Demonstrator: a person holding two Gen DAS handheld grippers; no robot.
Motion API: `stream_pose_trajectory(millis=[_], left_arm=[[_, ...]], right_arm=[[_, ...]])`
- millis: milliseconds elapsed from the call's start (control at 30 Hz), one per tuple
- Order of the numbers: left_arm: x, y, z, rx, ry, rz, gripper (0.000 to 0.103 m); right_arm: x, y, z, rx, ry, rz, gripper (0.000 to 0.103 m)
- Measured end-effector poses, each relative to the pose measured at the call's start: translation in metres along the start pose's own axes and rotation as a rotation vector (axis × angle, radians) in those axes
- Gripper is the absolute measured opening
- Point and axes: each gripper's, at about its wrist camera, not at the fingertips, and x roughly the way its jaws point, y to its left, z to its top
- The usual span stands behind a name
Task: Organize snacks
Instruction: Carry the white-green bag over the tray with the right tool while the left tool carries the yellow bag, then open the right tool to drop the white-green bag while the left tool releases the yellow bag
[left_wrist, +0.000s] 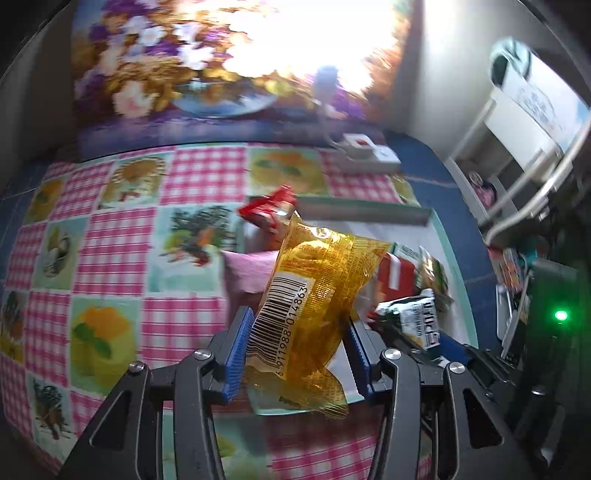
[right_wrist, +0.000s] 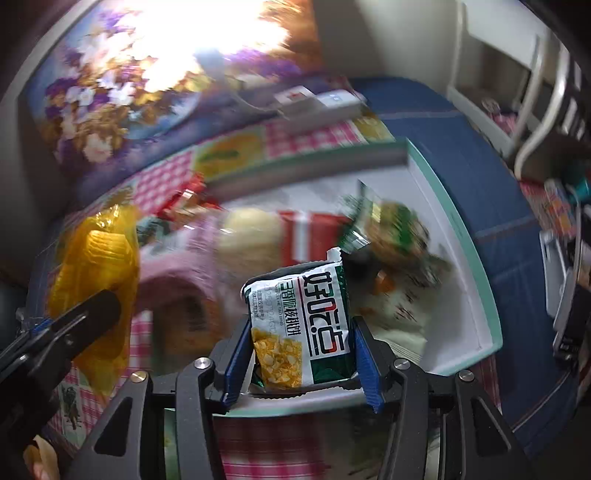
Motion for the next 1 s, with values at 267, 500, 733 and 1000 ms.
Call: stream_pose_trajectory(millis=[267, 500, 733, 1000], left_arm=[[0.022, -0.021, -0.011, 0.038, 0.042, -0.007, 0.079], [0.009, 0.007, -0.019, -0.013, -0.001, 0.063, 0.092], [-0.002, 0.041, -0.039, -0.017, -0.035, 0.248, 0.101], [-0.014, 0.062, -0.060, -0.014, -0.028, 0.354, 0.101]], right_arm=[[0.018, -0.018, -0.004, 0.033, 0.029, 0.020, 0.055], [0.013, -0.021, -0.008, 0.039, 0.013, 0.008, 0.086], [-0.001, -0.016, -0.025, 0.024, -0.017, -0.013, 0.103], [-0.015, 0.008, -0.047, -0.011, -0.034, 0.010, 0.103]])
